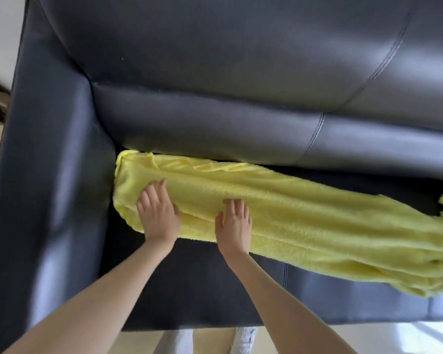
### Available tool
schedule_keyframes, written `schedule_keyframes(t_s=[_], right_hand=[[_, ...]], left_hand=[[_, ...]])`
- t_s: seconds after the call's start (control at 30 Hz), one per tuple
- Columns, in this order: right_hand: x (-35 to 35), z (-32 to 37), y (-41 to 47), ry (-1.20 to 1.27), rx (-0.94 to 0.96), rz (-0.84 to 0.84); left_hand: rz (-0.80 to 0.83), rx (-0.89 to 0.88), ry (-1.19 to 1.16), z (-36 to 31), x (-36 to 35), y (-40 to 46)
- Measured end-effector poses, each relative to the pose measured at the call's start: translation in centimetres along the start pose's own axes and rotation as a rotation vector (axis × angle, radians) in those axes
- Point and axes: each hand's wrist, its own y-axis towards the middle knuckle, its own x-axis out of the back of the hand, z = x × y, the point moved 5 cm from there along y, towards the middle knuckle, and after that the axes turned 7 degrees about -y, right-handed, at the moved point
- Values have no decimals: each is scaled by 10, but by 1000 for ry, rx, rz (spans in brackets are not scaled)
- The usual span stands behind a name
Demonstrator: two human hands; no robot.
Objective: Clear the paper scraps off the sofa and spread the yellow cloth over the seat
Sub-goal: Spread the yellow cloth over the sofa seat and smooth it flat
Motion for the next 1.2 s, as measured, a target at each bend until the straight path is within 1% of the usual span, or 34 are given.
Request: schedule_keyframes(t_s=[0.03,0.07,0.1,0.13,0.2,0.23,0.27,0.3,0.33,0.37,0.4,0.43,0.47,0.5,0.53,0.6,0.67,0.73,0.83,0.93,1.03,1.07,1.17,1.2], right_hand=[[2,-15,-11,-3,-27,-38],[3,-32,-21,-2,-62,-50],[3,-51,-32,2,-101,-59],[3,-66,-40,11,-144,-50],[5,-105,-60,37,-249,-27],[7,-124,-70,48,-305,-14],[9,-145,-80,70,-376,-1],[8,-163,-86,110,-479,3],[10,-181,-93,169,-620,11],[10,-212,-107,254,-785,30],[7,-227,-112,383,-966,42],[2,-243,-118,565,-1146,48],[-1,-260,-124,788,-1279,34],[-2,-275,-127,1020,-1348,2],[-1,-286,-125,1223,-1378,-27],[3,-307,-117,1493,-1363,-50],[10,-324,-108,1656,-1317,-34],[17,-332,-101,1756,-1284,6],[29,-329,-98,1888,-1273,-7],[39,-315,-98,1953,-1258,-30],[46,-296,-99,2032,-1210,-43],[48,-288,-99,2030,-1188,-16],[51,-263,-98,1839,-1121,131],[54,-253,-98,1756,-1093,170]], left_hand=[[-16,-14,-75,-14,-5,-22],[2,-2,-155,-26,-10,-43],[74,56,-246,-36,-22,-65],[197,158,-311,-42,-39,-82],[501,419,-361,-58,-78,-124],[620,554,-446,-66,-96,-143],[675,688,-597,-78,-112,-159],[642,807,-761,-87,-119,-165],[570,883,-889,-94,-125,-169],[476,907,-974,-110,-128,-177],[384,913,-1044,-115,-124,-170],[325,906,-1124,-120,-124,-164],[286,901,-1209,-132,-122,-163],[252,908,-1284,-141,-123,-163],[223,926,-1356,-147,-122,-160],[194,963,-1444,-155,-121,-155],[195,955,-1446,-157,-121,-158],[214,946,-1441,-156,-119,-164],[239,989,-1494,-152,-113,-172],[272,1012,-1578,-150,-99,-172],[346,974,-1667,-152,-86,-169],[352,956,-1684,-151,-83,-165],[341,897,-1650,-141,-68,-152],[322,881,-1578,-135,-62,-146]])
